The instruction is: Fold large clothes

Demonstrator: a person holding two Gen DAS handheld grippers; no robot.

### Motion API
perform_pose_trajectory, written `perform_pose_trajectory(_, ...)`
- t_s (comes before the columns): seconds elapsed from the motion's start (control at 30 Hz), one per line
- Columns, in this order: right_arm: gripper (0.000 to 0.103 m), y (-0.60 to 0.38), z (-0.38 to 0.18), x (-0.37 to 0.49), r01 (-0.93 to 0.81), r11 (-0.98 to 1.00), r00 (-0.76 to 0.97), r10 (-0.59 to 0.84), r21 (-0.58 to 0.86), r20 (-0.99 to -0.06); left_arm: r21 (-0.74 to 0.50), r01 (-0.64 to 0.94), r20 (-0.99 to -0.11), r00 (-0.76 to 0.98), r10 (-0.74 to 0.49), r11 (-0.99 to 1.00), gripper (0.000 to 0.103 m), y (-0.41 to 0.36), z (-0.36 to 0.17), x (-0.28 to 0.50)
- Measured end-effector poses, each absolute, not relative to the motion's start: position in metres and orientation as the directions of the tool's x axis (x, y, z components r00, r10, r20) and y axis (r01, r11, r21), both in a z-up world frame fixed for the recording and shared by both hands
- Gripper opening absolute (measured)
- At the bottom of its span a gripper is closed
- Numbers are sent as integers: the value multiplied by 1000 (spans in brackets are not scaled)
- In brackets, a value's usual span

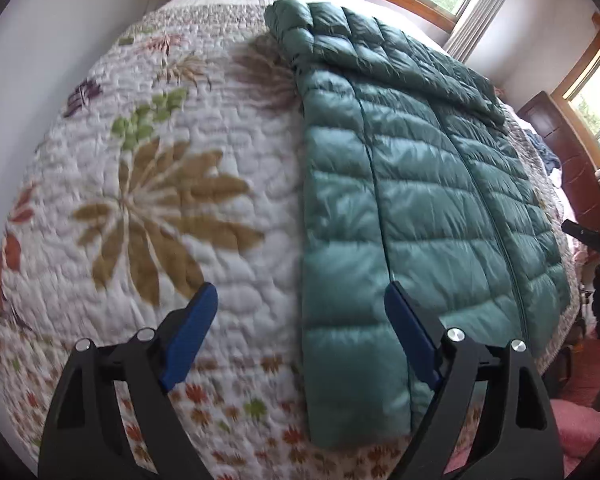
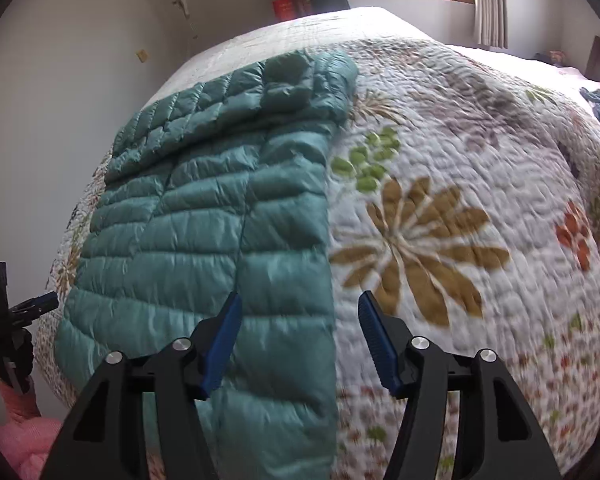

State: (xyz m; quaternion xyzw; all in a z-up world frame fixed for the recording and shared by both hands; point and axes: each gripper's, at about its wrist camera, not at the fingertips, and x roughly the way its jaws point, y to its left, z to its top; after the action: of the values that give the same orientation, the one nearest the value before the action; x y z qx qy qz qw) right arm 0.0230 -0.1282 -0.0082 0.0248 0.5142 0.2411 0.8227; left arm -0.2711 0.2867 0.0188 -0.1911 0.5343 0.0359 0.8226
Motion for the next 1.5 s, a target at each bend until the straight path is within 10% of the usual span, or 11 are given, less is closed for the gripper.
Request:
perform_pose_trajectory(0.7, 65, -152, -52, -48, -344, 852, 260, 490, 394, -832, -486, -185, -830, 405, -384, 854, 87, 254, -4, -297)
perform_pose_trajectory(0.83, 29, -149, -53, -47, -350, 830, 228, 526, 435, -820, -504, -182, -823, 398, -405, 845, 58, 248, -6, -291)
perform_pose_trajectory(1.0, 12, -148, -43, -46, -369, 804, 236, 566, 466, -790, -581, -176, -768, 442, -464, 795, 22, 258, 0, -292)
perform_pose_trajectory(1.5, 10, -141, 52, 37, -454, 723, 325, 678, 521, -659, -557, -9, -642, 638, -424, 830, 15, 288, 88, -218)
